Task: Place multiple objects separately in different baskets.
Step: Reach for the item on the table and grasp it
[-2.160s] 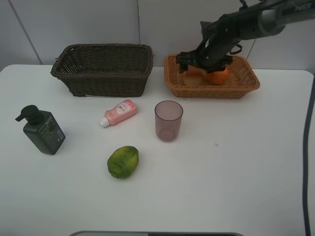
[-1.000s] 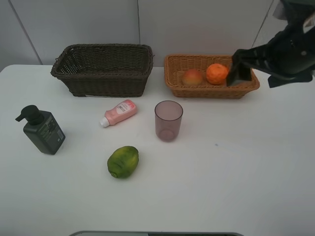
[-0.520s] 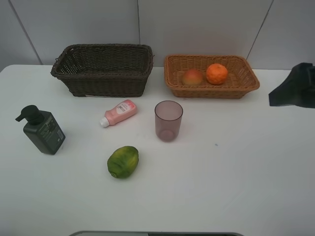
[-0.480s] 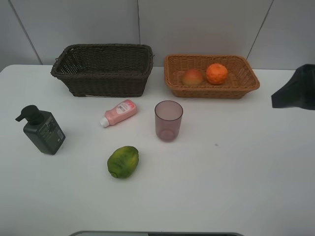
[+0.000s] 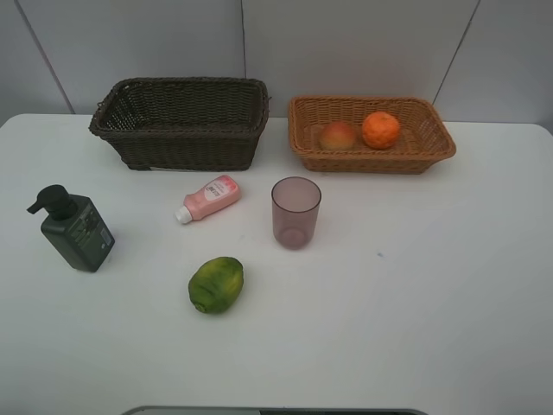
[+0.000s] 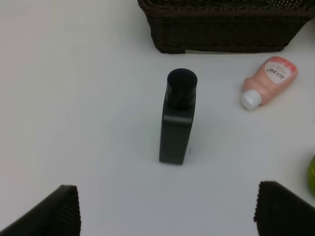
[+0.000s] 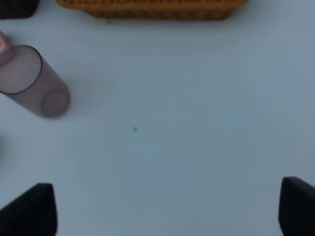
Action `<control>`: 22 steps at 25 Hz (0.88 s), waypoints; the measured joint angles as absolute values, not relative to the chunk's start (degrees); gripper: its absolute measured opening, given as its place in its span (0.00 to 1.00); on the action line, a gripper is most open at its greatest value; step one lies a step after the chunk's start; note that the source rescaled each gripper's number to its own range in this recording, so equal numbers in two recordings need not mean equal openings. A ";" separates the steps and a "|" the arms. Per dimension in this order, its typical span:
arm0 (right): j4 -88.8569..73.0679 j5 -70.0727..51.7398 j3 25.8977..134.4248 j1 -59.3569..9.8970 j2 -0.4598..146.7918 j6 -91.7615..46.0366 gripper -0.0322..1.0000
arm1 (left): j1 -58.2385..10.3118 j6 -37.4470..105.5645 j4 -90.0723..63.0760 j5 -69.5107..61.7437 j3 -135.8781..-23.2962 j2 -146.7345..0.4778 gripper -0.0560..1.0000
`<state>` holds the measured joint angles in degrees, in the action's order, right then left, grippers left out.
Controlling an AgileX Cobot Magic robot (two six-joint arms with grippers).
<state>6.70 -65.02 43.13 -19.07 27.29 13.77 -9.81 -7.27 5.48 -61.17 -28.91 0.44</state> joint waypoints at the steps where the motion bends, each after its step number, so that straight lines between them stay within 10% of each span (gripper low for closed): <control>1: 6.42 -65.49 43.13 -19.07 25.07 12.95 1.00 | -9.81 -7.27 5.48 -61.17 -28.91 0.44 0.92; 22: -3.75 -67.46 32.69 -20.66 8.14 -3.63 1.00 | -9.81 -7.27 5.48 -61.17 -28.91 0.44 0.92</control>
<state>-3.75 -67.46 32.69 -20.66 8.14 -3.63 -9.81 -7.27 5.48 -61.17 -28.91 0.44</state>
